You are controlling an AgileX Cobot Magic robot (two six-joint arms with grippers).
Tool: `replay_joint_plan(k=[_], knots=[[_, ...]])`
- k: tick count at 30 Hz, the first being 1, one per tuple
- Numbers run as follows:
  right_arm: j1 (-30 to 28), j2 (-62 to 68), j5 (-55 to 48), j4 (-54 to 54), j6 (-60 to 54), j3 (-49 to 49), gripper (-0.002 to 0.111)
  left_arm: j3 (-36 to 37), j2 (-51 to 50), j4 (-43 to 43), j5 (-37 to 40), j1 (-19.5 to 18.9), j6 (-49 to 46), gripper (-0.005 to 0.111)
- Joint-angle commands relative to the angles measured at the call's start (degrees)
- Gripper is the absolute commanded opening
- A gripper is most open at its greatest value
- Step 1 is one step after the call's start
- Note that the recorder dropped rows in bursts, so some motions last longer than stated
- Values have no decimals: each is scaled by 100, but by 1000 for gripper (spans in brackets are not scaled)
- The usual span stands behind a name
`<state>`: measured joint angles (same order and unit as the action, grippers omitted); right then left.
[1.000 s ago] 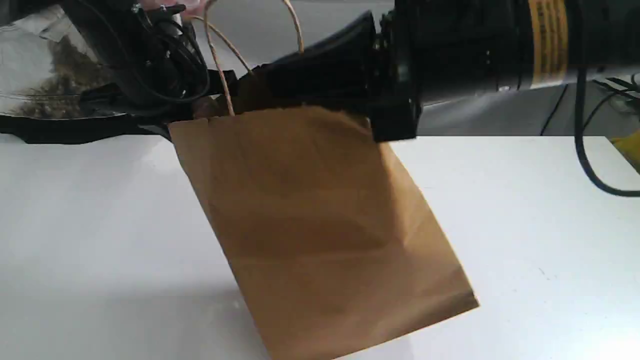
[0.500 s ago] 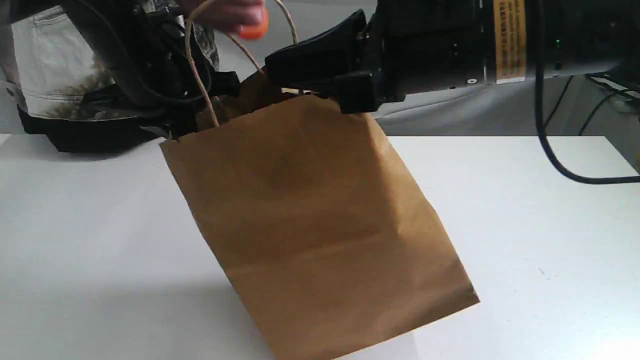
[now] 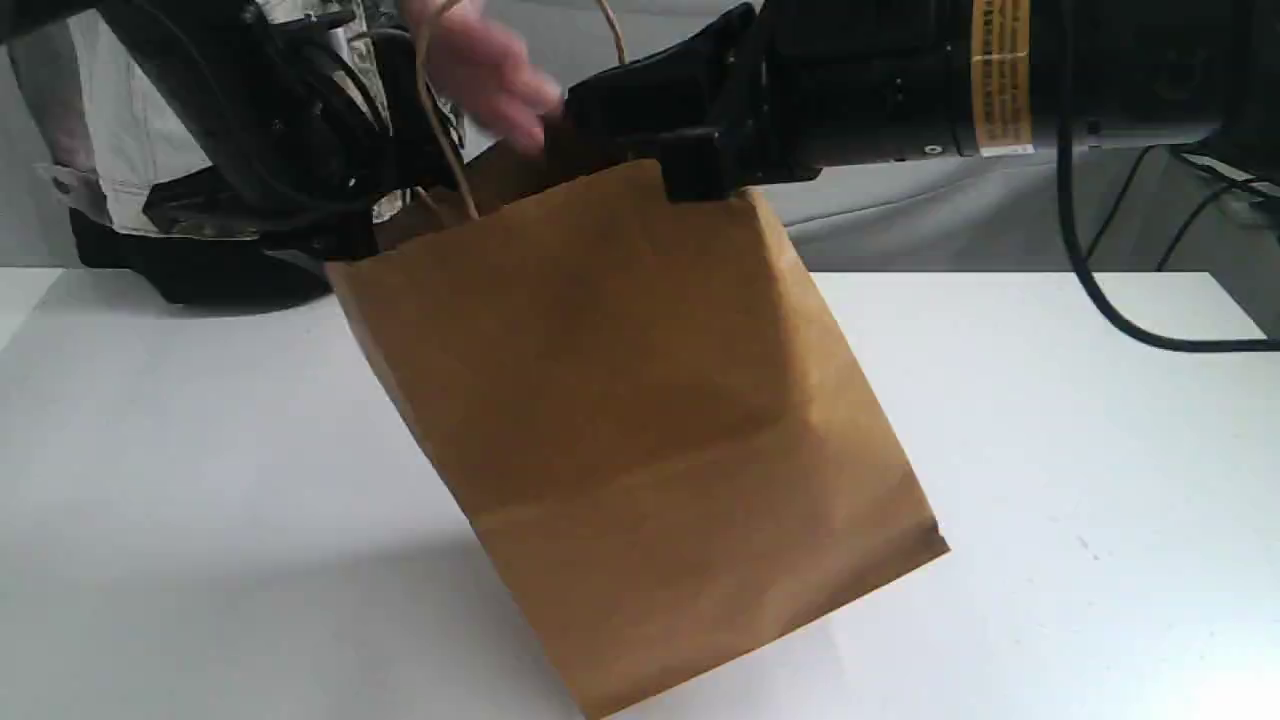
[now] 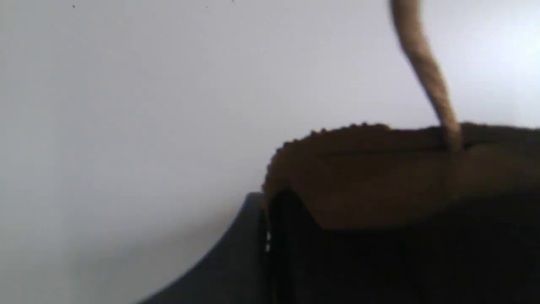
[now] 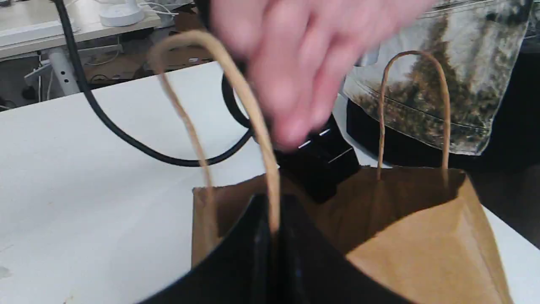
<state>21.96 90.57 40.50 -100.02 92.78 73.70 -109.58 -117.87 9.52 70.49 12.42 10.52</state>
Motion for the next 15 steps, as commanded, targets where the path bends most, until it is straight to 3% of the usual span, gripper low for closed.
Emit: replay_joint_plan(k=[1,15], knots=[[-15,17,-72,8,-88,8,0,24,35,-160,-53,-26,-72,0],[-15,17,441,8,67,-19,0,-1174,35,-271,-53,-48,-307,0]])
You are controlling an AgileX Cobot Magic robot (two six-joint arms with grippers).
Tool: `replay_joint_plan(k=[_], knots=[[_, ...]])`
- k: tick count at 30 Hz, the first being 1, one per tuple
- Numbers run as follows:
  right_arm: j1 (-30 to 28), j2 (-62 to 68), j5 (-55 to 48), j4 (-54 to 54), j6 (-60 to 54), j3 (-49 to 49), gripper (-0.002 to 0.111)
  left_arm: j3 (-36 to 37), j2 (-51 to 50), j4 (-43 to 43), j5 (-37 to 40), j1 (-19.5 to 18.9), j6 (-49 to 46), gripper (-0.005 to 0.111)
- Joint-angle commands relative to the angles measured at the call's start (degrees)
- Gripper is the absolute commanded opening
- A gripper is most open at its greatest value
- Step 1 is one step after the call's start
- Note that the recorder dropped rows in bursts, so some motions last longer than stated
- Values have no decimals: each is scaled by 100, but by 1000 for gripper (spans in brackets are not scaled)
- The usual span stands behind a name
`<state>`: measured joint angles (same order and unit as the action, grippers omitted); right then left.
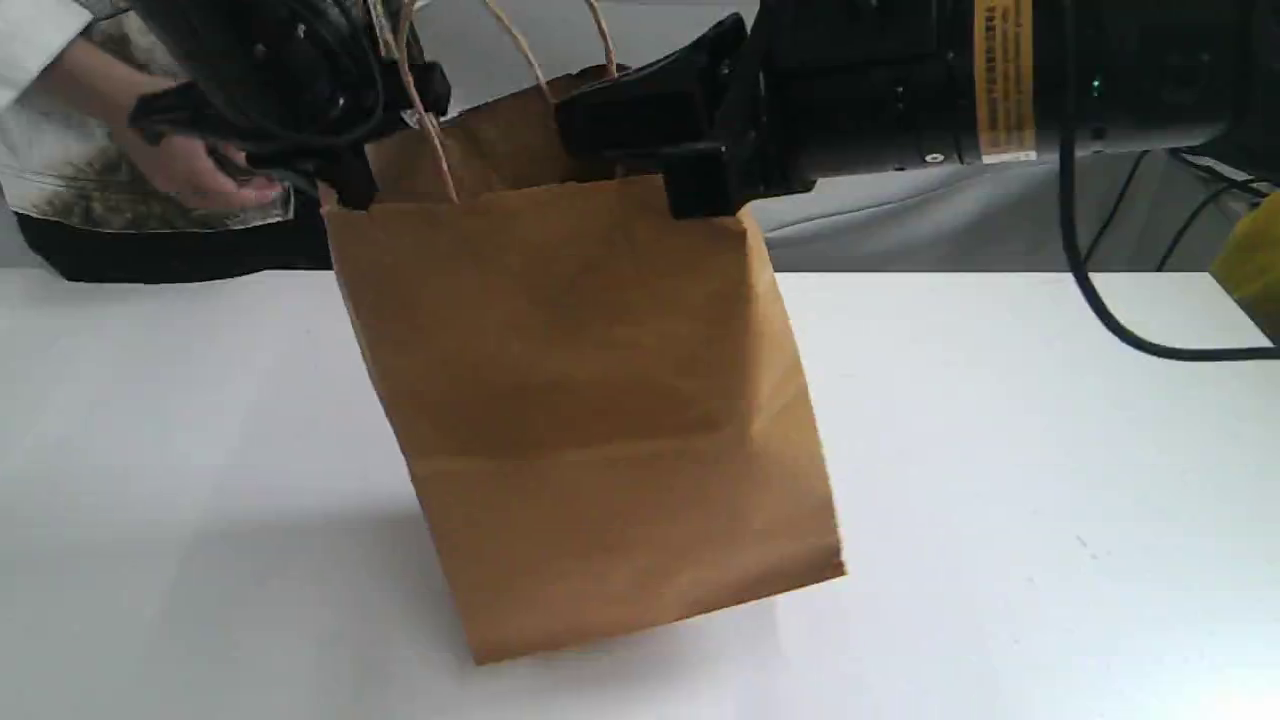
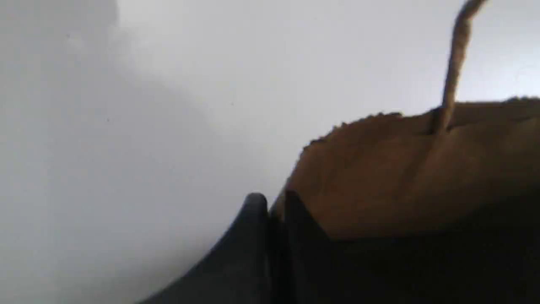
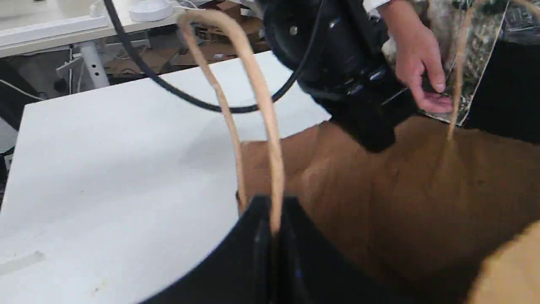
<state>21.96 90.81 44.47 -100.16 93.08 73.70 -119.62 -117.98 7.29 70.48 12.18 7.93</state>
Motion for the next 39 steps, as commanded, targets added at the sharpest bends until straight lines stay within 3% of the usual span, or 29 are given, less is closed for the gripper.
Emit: replay_joint_plan(k=[1,10,17,19,22,27,29,39], knots=[[-15,-20,44,21,36,-74,0,-191,46,-47,-52,-24,-48,0],[-5,-57,4,21,-167,-889,0,-202,62,-28,-52,-24,-74,0],[-5,-57,-12,21,-167,-923,0,-202,67,163,-52,-24,-74,1],[-5,-57,-12,21,-167,-923,5,-202,67,163,-52,-24,-64,4],[-5,-57,-12,21,-182,-923,23,-202,67,189,-52,-24,-49,18],[-5,-57,-12,21,-219,-923,61,-202,67,471,-52,-24,-49,55],[-5,-57,-12,21,-299,-923,64,-202,67,522,-52,-24,-49,61],[-16,-395,-292,21,-416,-923,64,-202,610,104,-52,-95,-49,60]])
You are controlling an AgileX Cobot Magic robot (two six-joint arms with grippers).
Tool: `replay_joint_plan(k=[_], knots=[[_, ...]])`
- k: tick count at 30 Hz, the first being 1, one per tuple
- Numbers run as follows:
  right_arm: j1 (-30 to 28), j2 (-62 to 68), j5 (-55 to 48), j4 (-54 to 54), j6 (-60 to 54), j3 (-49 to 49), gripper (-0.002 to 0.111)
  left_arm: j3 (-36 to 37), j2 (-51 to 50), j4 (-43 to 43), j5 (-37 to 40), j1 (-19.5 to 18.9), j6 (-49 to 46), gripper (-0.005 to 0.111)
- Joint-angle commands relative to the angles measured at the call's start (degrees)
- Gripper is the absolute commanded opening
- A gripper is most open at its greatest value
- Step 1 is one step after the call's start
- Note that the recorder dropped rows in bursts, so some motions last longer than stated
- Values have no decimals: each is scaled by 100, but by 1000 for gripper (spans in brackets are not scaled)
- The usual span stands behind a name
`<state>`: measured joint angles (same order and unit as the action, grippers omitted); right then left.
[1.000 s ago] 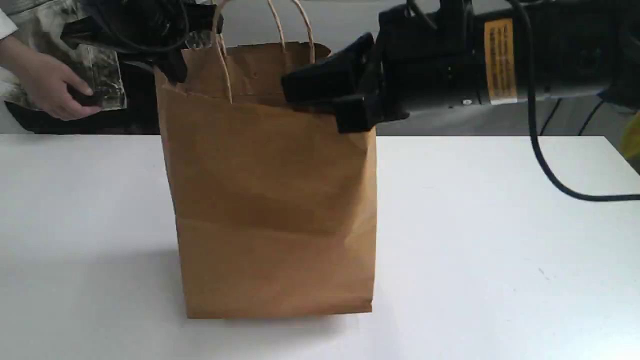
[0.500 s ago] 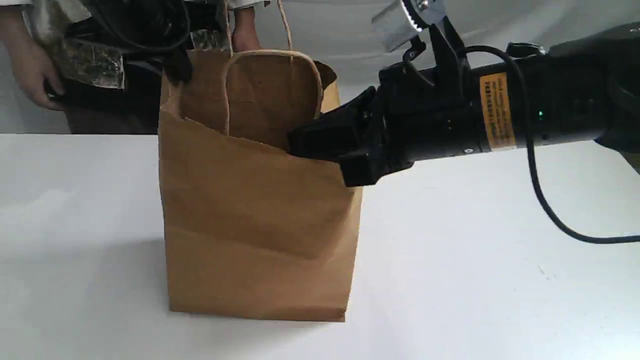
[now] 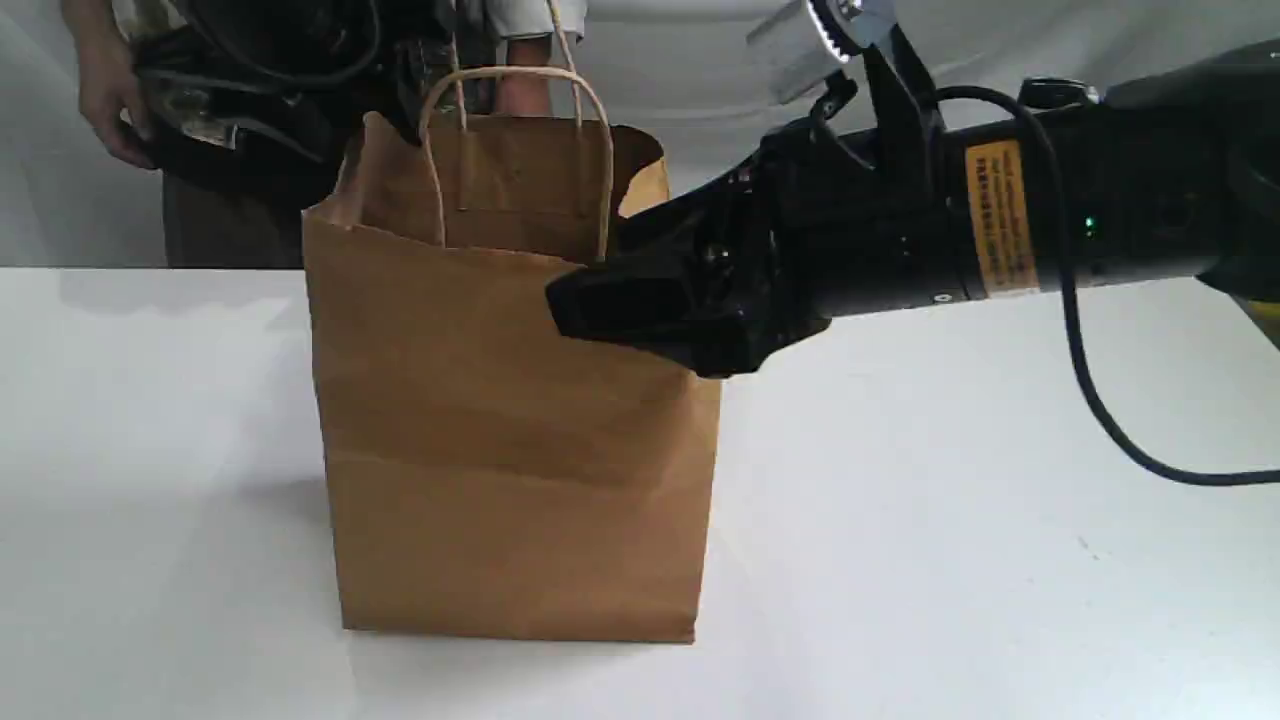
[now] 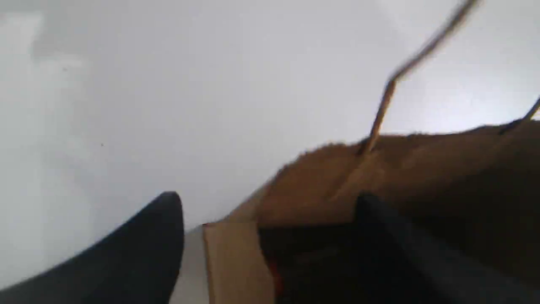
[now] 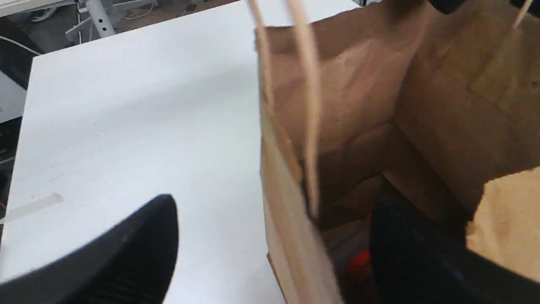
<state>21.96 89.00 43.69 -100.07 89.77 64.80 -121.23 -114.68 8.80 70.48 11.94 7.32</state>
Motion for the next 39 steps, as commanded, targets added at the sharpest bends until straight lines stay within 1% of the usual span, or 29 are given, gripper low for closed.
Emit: replay_joint_plan(k=[1,8,15,19,25,28,30,31,32,34,35,36,37,38,39], knots=[[-16,-278,-291,12,-84,-33,64,-41,364,-46,-52,-123,12,60],[-16,-577,-407,12,-47,-33,64,-41,790,-65,-52,-334,35,60],[-16,-913,-489,12,83,-138,64,-41,1363,-98,-52,-334,-29,60],[-16,-1377,-1094,12,83,-536,64,-41,1825,-98,-52,-334,-129,60],[-16,-2433,-2561,12,81,-1291,64,-41,2658,-47,-52,-334,-197,60],[-16,-3179,-3474,12,158,-1573,61,-31,3102,-8,-52,-334,-312,60],[-16,-3709,-4369,12,-240,-1744,54,-31,3430,184,-52,-334,-375,58],[-16,-3952,-4914,12,-786,-1820,49,-31,3559,296,-52,-334,-437,58],[-16,-4113,-5338,12,-1579,-1873,44,-31,3719,441,-52,-334,-481,57],[-16,-4371,-6282,12,-3331,-1934,28,-31,3991,642,-52,-334,-481,57],[-16,-4413,-6658,12,-3883,-1934,22,-31,4129,722,-52,-334,-481,57],[-16,-4423,-6946,12,-4261,-1934,13,-31,4264,782,-52,-334,-481,57],[-16,-4423,-7268,12,-4397,-1934,6,-23,4392,840,-52,-334,-490,57],[-16,-4423,-7612,12,-4243,-1934,0,16,4529,925,-52,-334,-558,56],[-16,-4423,-7840,301,-4083,-1918,0,69,4655,957,-52,-334,-674,55]])
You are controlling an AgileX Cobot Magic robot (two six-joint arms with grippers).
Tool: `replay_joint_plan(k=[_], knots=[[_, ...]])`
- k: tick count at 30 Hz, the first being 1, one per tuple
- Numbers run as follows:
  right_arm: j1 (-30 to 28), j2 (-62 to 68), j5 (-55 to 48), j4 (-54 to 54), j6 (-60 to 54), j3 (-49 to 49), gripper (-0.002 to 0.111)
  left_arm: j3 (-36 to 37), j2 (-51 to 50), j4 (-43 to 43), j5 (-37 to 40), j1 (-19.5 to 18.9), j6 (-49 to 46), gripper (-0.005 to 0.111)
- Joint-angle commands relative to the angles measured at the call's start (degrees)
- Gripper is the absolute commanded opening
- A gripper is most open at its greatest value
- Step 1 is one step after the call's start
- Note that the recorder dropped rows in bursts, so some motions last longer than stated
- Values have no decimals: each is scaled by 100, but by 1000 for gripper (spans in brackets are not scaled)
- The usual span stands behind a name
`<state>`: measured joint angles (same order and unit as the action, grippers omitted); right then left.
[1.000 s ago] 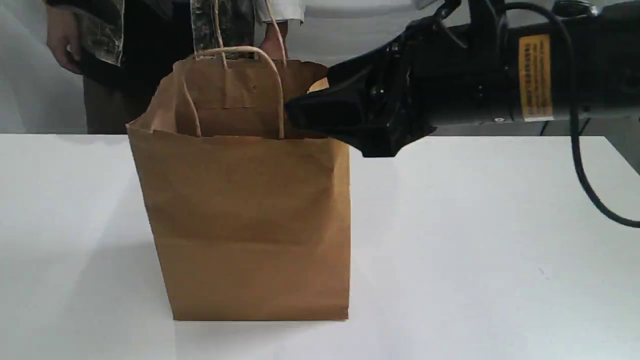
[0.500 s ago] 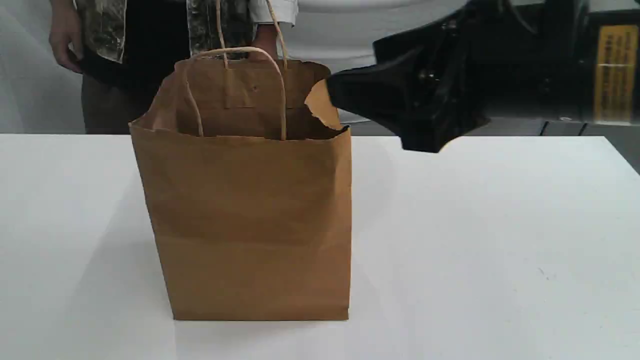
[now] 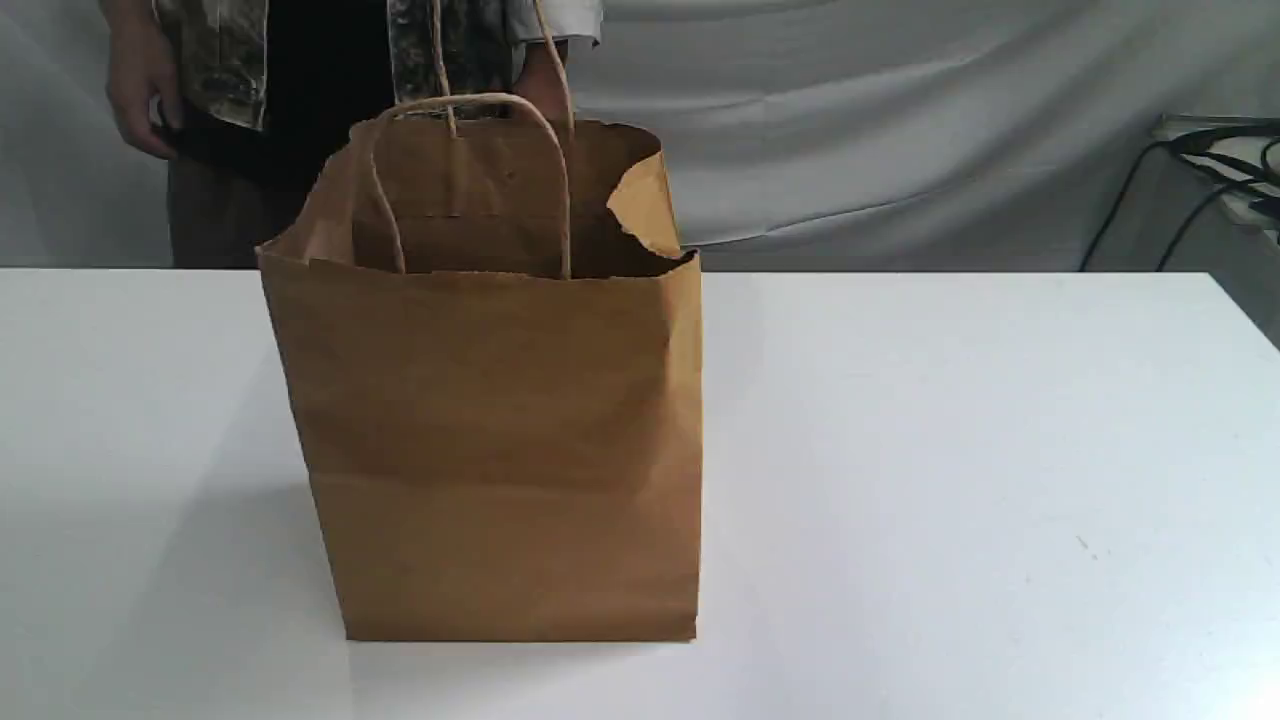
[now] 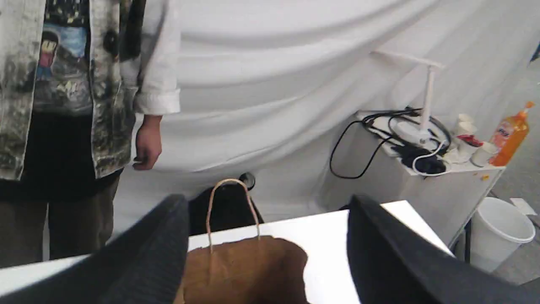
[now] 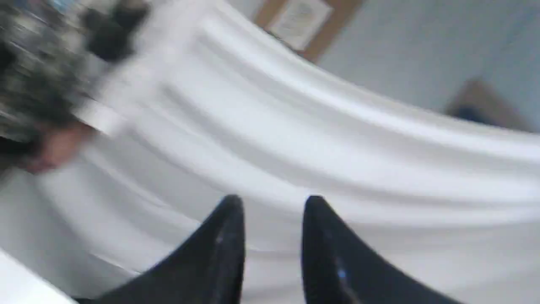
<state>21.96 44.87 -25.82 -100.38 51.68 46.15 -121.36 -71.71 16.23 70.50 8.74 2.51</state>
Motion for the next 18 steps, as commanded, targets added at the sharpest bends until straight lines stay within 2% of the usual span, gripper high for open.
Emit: replay_joint_plan(k=[1,3,5,8,10,13,18], knots=[[-16,-10,-1113,1039,-117,-4,0,174,526,228,-53,-14,-290,53],[-16,-10,-1549,2775,-49,136,0,442,877,214,-53,-14,-403,45],[-16,-10,-1666,3862,-60,164,0,806,1311,214,-53,-14,-526,40],[-16,-110,-1041,4872,-581,164,0,1433,2039,205,-53,-14,-680,40],[-16,-265,-610,5358,-973,164,0,2004,2676,185,-53,-14,-1353,40],[-16,-676,-246,6304,-1797,164,0,2801,3611,-299,-53,-14,-1635,38],[-6,-1378,-330,8319,-3314,164,0,4125,5411,-1263,-650,-14,-1649,18]])
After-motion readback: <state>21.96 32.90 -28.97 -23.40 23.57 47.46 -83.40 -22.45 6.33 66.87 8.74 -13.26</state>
